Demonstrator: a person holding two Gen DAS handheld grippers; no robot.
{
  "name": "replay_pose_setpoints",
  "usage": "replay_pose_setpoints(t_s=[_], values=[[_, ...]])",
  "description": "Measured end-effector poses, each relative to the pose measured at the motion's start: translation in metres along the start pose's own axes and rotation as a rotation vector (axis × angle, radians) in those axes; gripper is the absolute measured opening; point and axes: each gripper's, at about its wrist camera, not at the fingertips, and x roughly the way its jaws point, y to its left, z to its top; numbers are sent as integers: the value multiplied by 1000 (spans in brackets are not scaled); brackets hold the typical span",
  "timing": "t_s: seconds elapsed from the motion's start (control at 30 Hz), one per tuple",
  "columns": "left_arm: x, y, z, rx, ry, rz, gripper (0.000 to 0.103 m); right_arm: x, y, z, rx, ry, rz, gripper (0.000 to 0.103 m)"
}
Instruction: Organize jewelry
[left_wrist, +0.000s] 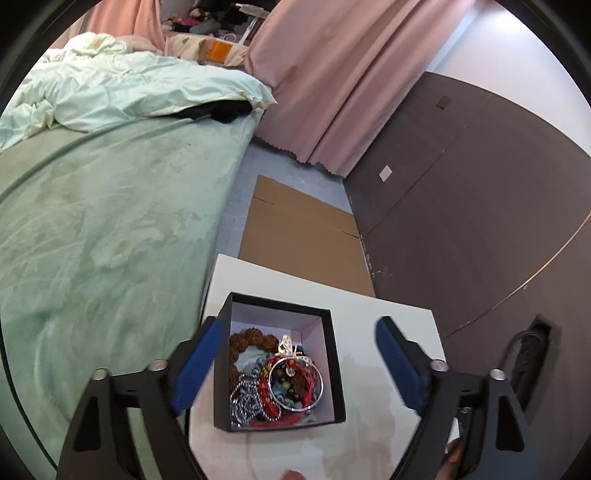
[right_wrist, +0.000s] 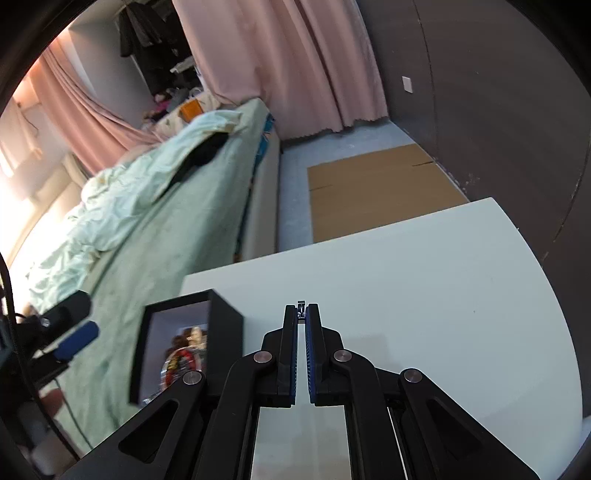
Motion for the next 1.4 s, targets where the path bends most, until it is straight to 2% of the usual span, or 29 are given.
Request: replay_pose_setpoints(t_s=[0.07,0.4,0.67,0.87,1.17,1.2,1.23,1.27,1.33,1.4], values=[[-6,0,-3,3,-15,8,97,-6,0,-1,6,-8,18,6],[-32,7,-6,24,-44,-3,99,-29,18,-7,16,-66,169,6],[-54,30,1,-9,-82,-9,101,-19,47,-14,10,-64,264,6],[-56,42,5,-18,-76,-3,101,-5,66,-17,5,-46,321,6],[-52,47,7,-45,-66,-24,101,16,69,-8,24,-16,402,6],[-51,46,7,-43,-66,-27,101,23,67,-7,36,17,407,9],[-51,44,7,-40,-67,-28,101,25,63,-7,49,35,414,18],[-50,43,7,-38,-66,-29,101,28,59,-7,69,45,422,36],[-49,42,7,-35,-65,-29,101,27,53,-7,98,36,415,54],[-47,41,7,-33,-64,-27,101,23,48,-6,109,30,427,55]])
